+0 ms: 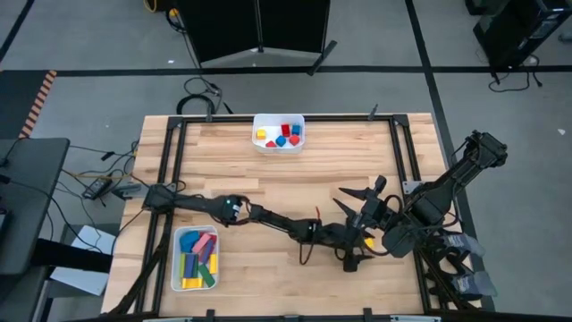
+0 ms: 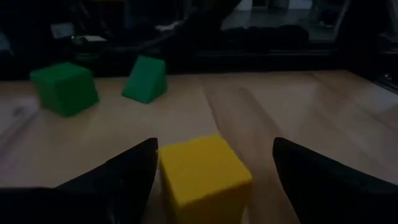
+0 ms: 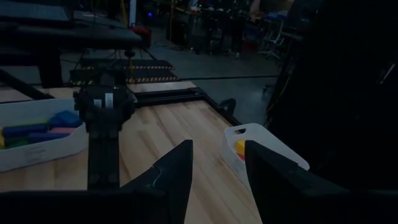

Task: Sort blocks by size
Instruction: Put the yellow cube block into the top white bin

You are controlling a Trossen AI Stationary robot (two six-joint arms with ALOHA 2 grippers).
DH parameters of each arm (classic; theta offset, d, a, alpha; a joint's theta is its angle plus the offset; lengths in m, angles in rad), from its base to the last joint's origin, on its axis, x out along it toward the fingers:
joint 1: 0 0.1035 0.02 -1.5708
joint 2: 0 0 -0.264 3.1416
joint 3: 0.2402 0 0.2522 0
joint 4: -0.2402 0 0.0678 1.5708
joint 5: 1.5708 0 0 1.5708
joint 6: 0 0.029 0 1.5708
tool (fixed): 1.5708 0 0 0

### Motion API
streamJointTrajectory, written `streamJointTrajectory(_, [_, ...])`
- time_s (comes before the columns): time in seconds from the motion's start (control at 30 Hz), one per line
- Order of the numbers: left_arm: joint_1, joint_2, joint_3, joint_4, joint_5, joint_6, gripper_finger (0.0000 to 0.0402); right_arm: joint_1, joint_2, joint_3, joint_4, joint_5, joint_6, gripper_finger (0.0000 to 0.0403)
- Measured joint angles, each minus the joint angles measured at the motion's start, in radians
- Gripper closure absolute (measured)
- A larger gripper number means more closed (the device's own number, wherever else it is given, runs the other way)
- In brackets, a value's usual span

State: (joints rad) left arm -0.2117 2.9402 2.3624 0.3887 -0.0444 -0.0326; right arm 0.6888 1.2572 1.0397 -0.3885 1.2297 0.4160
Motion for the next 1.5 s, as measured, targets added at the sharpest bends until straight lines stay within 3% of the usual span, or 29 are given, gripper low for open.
streamJointTrajectory(0.13, [-0.006, 0.001, -0.018, 0.035, -0.061, 0.003, 0.0079, 0.005, 0.0, 0.0, -0.006, -0.001, -0.001, 0.0245])
streamJointTrajectory(0.23, [-0.003, 0.0, -0.017, -0.004, -0.064, 0.01, 0.0103, 0.009, 0.0, 0.0, -0.018, -0.001, -0.005, 0.0245])
streamJointTrajectory(0.33, [0.001, -0.001, -0.017, -0.022, -0.064, 0.037, 0.0167, 0.009, 0.0, 0.0, -0.025, -0.001, -0.007, 0.0245])
streamJointTrajectory(0.43, [0.005, -0.004, -0.018, -0.031, -0.061, 0.056, 0.0262, 0.009, 0.0, 0.0, -0.029, -0.001, -0.008, 0.0245])
streamJointTrajectory(0.63, [0.048, -0.045, -0.022, -0.125, 0.037, 0.024, 0.0262, 0.016, 0.0, 0.0, -0.03, -0.001, -0.008, 0.0245])
streamJointTrajectory(0.83, [0.094, -0.078, -0.063, -0.133, 0.073, -0.003, 0.0262, 0.042, 0.0, 0.0, -0.029, -0.002, -0.008, 0.0245])
streamJointTrajectory(0.93, [0.095, -0.162, -0.212, -0.063, 0.034, 0.029, 0.0262, 0.052, 0.0, 0.0, -0.031, -0.001, -0.016, 0.0245])
streamJointTrajectory(1.07, [0.111, -0.344, -0.555, 0.114, -0.064, 0.054, 0.0262, 0.056, 0.0, 0.0, -0.031, -0.001, -0.033, 0.0245])
streamJointTrajectory(1.3, [0.28, -0.752, -1.136, 0.355, -0.145, -0.029, 0.0262, 0.035, 0.0, 0.0, -0.031, 0.008, -0.052, 0.0245])
streamJointTrajectory(1.5, [0.442, -1.028, -1.342, 0.266, -0.254, -0.12, 0.0262, -0.009, 0.0, 0.0, -0.031, 0.006, -0.026, 0.0245])
